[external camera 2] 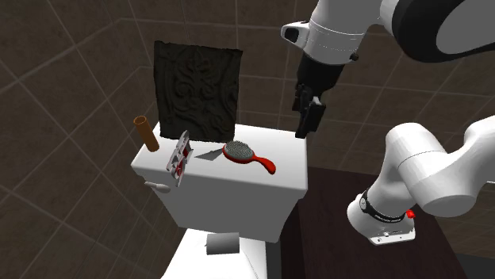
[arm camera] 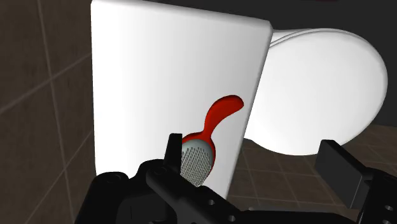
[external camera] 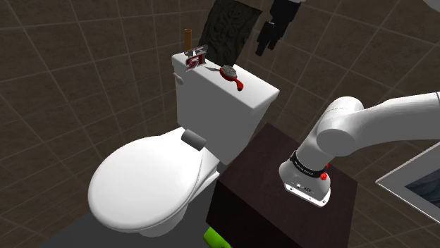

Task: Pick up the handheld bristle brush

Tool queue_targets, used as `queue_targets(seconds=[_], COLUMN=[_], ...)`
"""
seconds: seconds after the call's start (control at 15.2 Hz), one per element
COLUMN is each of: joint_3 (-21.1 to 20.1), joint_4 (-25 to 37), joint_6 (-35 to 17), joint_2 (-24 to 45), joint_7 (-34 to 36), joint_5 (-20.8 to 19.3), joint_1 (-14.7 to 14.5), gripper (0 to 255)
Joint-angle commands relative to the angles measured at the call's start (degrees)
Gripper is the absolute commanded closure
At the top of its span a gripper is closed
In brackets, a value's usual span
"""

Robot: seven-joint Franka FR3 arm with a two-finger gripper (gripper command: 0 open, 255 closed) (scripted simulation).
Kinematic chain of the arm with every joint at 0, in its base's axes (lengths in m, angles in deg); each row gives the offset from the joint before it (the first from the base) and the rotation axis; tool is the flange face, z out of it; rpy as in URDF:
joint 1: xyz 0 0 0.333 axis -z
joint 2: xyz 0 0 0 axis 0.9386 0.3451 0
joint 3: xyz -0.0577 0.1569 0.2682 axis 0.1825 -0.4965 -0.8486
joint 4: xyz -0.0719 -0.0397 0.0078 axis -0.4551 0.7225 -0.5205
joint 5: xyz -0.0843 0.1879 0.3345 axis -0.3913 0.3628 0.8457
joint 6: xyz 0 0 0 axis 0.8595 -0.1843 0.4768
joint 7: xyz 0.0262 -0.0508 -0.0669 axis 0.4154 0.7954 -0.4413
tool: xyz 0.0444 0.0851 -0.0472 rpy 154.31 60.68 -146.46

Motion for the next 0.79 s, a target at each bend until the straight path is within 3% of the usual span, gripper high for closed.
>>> queue_targets(seconds=[0.0, 0.73], joint_3=[0.0, 3.17], joint_4=[0.0, -1.17], joint_6=[0.0, -20.16], joint_2=[0.0, 19.73], joint_7=[0.0, -1.65], joint_5=[0.0, 0.03], joint_1=[0.0, 0.05], gripper=[0, 0])
